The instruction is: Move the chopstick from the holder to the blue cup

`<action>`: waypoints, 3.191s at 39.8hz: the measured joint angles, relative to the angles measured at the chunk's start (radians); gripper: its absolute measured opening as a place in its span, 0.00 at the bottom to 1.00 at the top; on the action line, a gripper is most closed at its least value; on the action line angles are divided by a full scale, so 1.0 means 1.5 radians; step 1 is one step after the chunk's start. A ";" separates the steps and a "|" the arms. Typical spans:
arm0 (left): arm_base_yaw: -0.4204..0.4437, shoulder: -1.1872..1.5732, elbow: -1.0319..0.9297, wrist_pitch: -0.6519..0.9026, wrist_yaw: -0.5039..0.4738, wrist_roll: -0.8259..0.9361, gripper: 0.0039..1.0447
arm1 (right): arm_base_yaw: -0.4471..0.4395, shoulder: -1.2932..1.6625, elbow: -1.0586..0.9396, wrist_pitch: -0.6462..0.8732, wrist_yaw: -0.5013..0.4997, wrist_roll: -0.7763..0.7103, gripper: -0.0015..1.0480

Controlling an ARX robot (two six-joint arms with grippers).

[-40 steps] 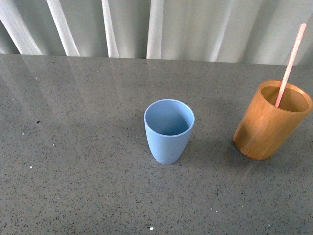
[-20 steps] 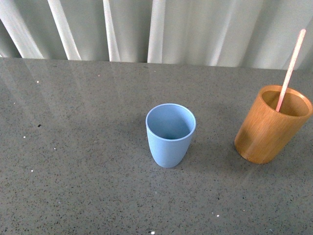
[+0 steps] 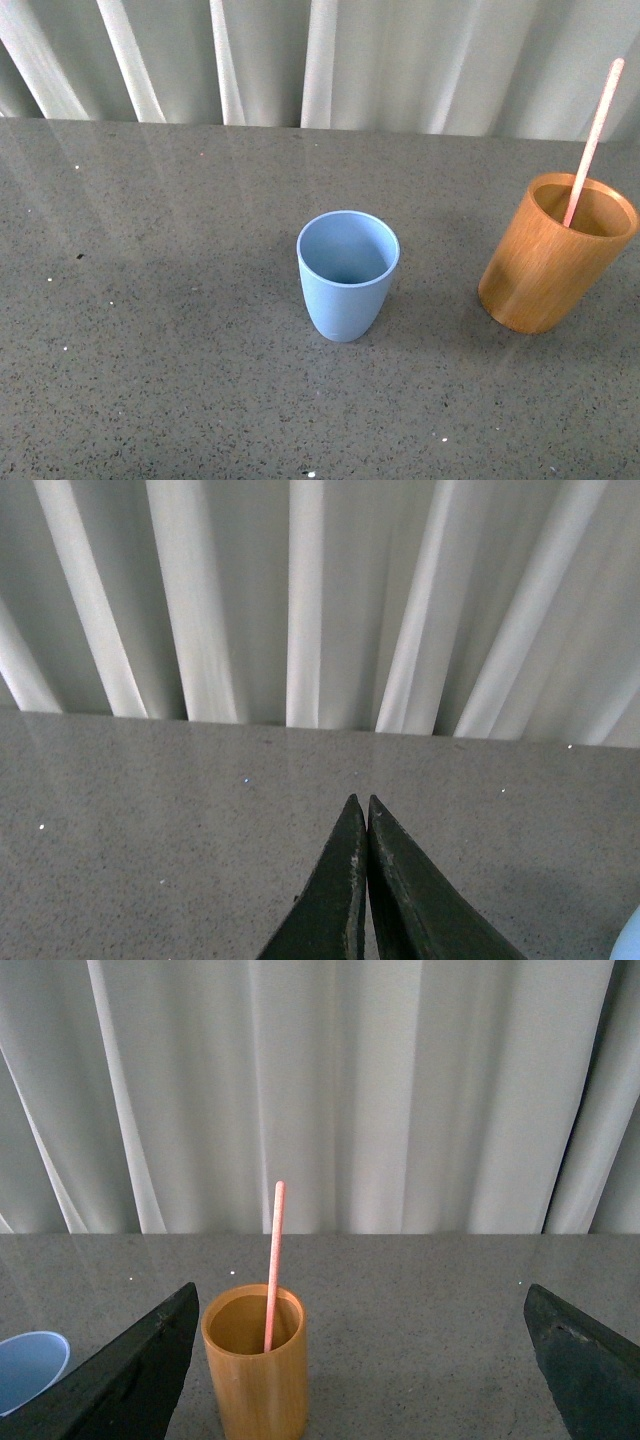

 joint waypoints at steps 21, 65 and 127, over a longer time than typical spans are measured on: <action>0.000 -0.215 -0.030 -0.168 0.002 0.000 0.03 | 0.000 0.000 0.000 0.000 0.000 0.000 0.90; 0.000 -0.525 -0.030 -0.477 0.001 0.000 0.03 | 0.000 0.000 0.000 0.000 -0.001 0.000 0.90; 0.000 -0.526 -0.030 -0.478 0.002 0.000 0.94 | -0.001 1.099 0.211 0.720 0.021 0.048 0.90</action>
